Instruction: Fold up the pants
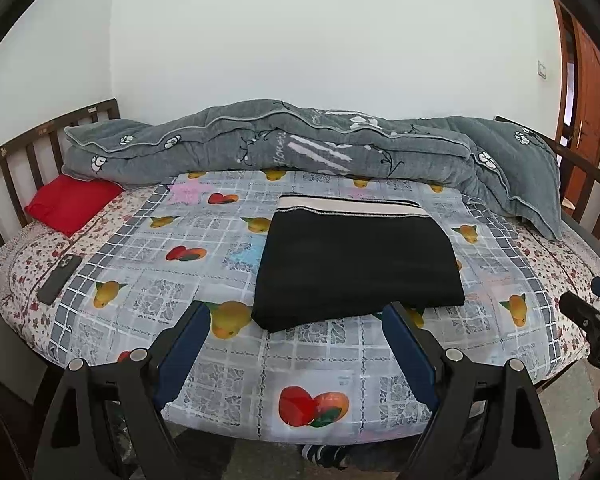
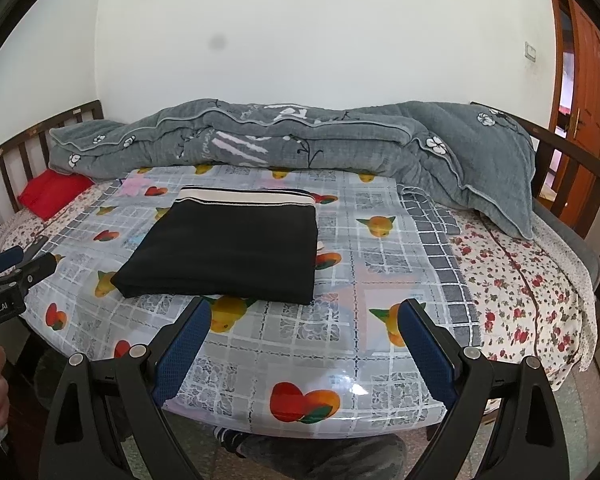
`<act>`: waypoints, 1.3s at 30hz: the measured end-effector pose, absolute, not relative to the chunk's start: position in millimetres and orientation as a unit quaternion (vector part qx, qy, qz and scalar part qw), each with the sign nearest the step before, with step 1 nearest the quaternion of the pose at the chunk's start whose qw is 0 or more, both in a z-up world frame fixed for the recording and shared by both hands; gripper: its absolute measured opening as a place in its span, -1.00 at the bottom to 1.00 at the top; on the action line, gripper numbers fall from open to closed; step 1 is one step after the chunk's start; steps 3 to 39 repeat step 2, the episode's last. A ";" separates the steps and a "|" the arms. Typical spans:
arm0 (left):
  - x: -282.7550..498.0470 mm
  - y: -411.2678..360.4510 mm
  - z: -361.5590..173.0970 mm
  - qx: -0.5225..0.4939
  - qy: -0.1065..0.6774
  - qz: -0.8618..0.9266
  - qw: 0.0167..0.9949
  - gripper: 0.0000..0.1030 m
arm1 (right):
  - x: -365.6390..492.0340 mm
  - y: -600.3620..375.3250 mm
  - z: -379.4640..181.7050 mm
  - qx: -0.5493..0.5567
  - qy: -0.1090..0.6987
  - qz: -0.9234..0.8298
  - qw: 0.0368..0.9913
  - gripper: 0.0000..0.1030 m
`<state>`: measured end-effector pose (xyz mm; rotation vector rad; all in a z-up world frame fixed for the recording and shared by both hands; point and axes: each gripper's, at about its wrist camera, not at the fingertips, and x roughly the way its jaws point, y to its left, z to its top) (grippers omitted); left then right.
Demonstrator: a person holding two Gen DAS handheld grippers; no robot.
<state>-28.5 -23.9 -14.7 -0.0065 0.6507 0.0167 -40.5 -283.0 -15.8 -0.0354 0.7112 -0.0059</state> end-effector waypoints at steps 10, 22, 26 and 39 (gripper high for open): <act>-27.6 -22.9 -12.5 -0.004 0.313 0.007 0.950 0.73 | -39.0 -282.8 -16.1 -0.022 0.347 -0.002 0.938 0.81; -27.6 -22.9 -12.5 -0.004 0.313 0.007 0.950 0.73 | -39.0 -282.8 -16.1 -0.022 0.347 -0.002 0.938 0.81; -27.6 -22.9 -12.5 -0.004 0.313 0.007 0.950 0.73 | -39.0 -282.8 -16.1 -0.022 0.347 -0.002 0.938 0.81; -27.6 -22.9 -12.5 -0.004 0.313 0.007 0.950 0.73 | -39.0 -282.8 -16.1 -0.022 0.347 -0.002 0.938 0.81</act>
